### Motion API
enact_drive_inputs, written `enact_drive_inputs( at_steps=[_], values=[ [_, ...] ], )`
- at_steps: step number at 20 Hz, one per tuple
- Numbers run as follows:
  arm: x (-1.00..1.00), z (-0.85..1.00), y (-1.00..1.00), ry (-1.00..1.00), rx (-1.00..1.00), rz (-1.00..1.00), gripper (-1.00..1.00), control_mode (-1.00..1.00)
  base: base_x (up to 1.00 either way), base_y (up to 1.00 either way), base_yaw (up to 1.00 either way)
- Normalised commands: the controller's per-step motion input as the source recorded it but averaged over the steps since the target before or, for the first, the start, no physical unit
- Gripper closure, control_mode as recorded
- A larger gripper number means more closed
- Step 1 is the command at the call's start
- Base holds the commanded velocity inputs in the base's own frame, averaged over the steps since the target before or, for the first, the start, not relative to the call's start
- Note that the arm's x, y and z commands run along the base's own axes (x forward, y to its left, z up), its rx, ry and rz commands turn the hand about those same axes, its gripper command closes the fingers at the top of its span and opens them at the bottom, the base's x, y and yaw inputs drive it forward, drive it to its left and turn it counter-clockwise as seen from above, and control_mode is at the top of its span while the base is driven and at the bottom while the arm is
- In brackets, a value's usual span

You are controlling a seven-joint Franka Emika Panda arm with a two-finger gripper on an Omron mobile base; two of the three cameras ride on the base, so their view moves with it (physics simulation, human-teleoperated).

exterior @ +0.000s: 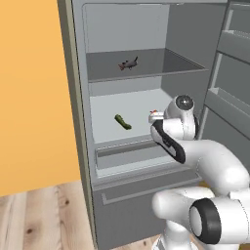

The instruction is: Place one squash and one fish in each tupperware on the nearby counter, to pack two identical lunches.

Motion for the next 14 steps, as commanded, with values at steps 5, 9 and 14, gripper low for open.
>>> enact_drive_inputs(
  at_steps=[5,9,14],
  values=[
    [0.67,-0.17,-0.16,0.01,0.00,-0.05,-1.00,-1.00,0.00,0.00,0.00],
    [0.58,-0.16,-0.18,0.01,0.02,0.00,-1.00,-1.00,0.00,0.00,0.00],
    [0.58,-0.28,-0.17,0.02,0.01,0.00,-1.00,-1.00,0.00,0.00,0.00]
  ],
)
